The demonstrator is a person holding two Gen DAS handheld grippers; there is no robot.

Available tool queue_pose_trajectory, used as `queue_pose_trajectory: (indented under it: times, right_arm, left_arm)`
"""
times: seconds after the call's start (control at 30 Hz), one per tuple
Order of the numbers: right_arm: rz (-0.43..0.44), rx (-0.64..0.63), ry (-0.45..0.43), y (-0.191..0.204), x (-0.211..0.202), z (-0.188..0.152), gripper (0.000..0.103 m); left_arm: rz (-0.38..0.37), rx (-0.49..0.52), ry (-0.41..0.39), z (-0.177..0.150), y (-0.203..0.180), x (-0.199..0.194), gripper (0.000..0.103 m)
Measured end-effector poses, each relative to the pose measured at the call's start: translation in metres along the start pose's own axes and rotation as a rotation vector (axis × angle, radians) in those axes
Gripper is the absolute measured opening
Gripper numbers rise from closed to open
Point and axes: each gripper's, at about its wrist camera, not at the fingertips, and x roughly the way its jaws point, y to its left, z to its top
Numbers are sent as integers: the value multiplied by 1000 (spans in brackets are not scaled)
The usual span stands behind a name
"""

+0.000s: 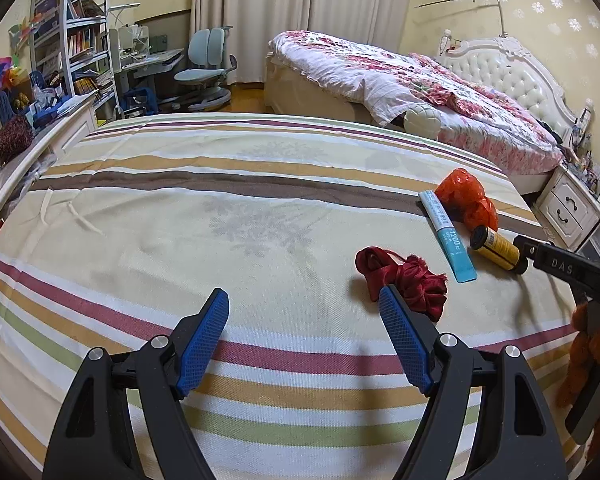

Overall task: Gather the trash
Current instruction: 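Move both open grippers back over the remaining trash on the bed, then close the right gripper around the gold spray can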

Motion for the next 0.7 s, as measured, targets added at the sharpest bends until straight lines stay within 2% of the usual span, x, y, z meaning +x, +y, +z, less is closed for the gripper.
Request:
queue_pose_trajectory:
  times: [0.17,0.27,0.53,0.7]
  right_arm:
    - [0,-14,15,7,-5,-13,60]
    - [5,-27,18,13,-9,-21,66]
    - [27,-69,22,30,-18,-32,66]
    - [25,-54,2,30,-25,-31,66]
  left_arm:
    - [-8,7,-4,0,-1,0,75]
    - [-11,7,-6,0,0,1,75]
    - [-14,-8,-2,1,5,2,75]
    - [-11,-18,-1,1,11,2,75]
